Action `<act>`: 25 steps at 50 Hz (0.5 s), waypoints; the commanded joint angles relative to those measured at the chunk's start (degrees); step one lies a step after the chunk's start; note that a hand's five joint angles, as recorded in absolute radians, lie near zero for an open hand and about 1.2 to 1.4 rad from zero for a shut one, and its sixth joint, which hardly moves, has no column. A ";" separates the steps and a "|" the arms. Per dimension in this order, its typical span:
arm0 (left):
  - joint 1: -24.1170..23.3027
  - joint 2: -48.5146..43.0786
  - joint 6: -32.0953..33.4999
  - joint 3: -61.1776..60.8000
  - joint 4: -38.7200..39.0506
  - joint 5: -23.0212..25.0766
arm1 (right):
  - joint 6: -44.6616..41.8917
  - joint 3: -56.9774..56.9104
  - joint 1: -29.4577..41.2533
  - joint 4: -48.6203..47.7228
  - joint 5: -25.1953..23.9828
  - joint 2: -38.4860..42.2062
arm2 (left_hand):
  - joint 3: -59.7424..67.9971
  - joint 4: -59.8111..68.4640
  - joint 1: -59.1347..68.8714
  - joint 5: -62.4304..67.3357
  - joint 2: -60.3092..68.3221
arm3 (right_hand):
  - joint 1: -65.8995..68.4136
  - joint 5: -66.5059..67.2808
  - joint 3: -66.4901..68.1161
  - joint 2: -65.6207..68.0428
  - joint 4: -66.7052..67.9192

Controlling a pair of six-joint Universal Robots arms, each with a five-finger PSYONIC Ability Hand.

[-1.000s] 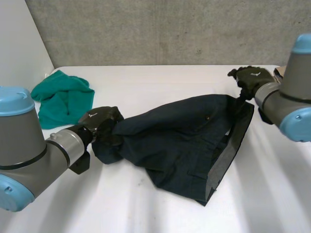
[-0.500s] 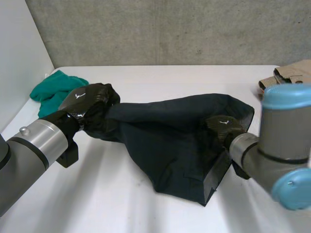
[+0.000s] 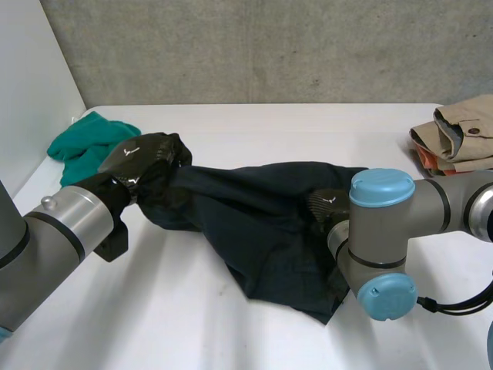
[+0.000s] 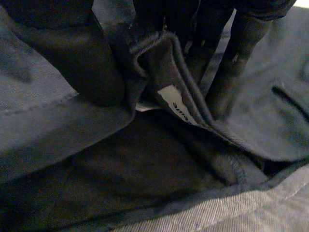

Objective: Fold the laundry.

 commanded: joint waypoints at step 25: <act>5.81 17.72 -2.14 25.62 -11.43 -0.45 | 5.02 -18.14 -20.18 35.24 -24.03 -46.07 | 12.12 11.52 12.20 14.36 11.48 | 19.29 14.76 12.80 13.03 12.43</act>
